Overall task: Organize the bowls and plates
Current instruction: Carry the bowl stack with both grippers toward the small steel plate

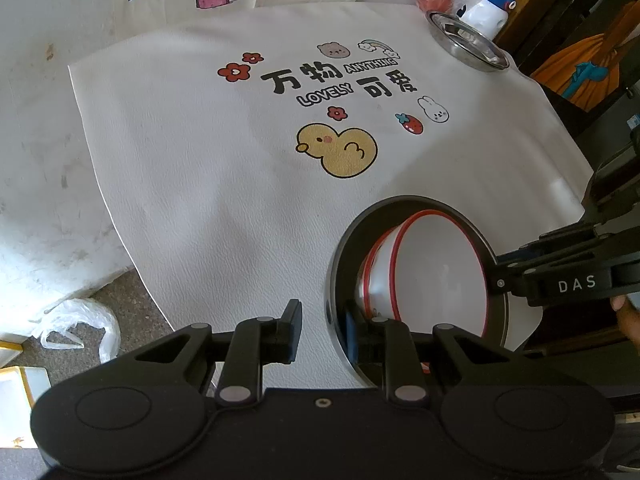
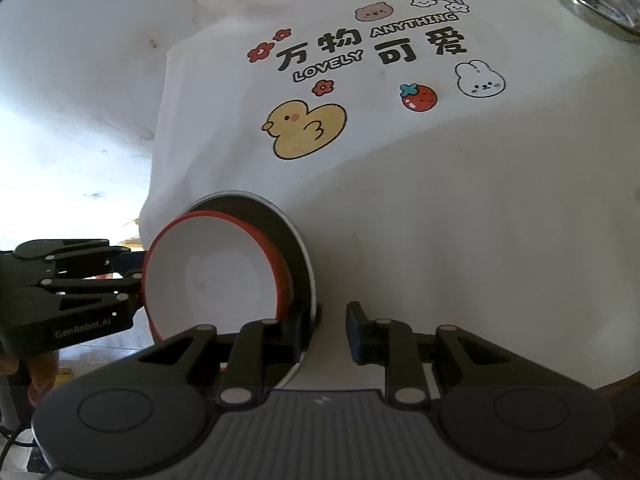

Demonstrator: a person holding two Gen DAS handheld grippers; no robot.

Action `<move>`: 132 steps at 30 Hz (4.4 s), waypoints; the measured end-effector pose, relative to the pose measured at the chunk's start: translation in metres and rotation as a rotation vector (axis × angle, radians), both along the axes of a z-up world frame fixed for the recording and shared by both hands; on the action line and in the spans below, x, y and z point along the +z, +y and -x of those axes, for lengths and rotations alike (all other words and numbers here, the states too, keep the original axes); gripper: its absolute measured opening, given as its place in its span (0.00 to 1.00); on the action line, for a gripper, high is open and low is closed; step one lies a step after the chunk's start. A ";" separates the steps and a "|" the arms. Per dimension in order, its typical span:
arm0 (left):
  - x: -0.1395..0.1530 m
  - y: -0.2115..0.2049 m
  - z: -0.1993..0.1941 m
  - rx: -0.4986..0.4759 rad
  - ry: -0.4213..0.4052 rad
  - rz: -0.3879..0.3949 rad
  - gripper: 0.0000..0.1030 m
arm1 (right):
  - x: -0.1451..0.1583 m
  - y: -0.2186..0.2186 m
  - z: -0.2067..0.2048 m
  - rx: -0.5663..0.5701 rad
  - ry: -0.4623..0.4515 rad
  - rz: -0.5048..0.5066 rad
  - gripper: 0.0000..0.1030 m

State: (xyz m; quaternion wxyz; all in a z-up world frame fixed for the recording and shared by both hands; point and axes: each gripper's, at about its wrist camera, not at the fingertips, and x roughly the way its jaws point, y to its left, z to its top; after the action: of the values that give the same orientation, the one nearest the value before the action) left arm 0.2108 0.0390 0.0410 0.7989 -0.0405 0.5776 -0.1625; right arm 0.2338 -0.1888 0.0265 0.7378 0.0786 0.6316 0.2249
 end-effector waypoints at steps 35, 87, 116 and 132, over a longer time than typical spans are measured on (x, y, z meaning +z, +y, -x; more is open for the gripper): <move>0.003 -0.010 -0.007 0.040 -0.007 0.029 0.05 | -0.012 -0.031 0.019 -0.241 0.047 -0.113 0.10; 0.023 -0.147 -0.110 -0.070 -0.084 0.091 0.05 | 0.002 -0.173 -0.053 -0.455 -0.065 -0.137 0.10; 0.002 -0.244 -0.205 -0.154 -0.084 0.142 0.05 | -0.004 -0.254 -0.127 -0.564 -0.099 -0.074 0.10; 0.030 -0.266 -0.251 -0.176 -0.161 0.162 0.05 | 0.019 -0.279 -0.174 -0.603 -0.168 -0.075 0.10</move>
State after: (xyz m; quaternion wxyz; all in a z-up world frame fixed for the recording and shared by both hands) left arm 0.4614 -0.2267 0.0714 0.8194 -0.0408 0.4979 -0.2810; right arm 0.4083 -0.4678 0.0450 0.8175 0.2705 0.5078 0.0248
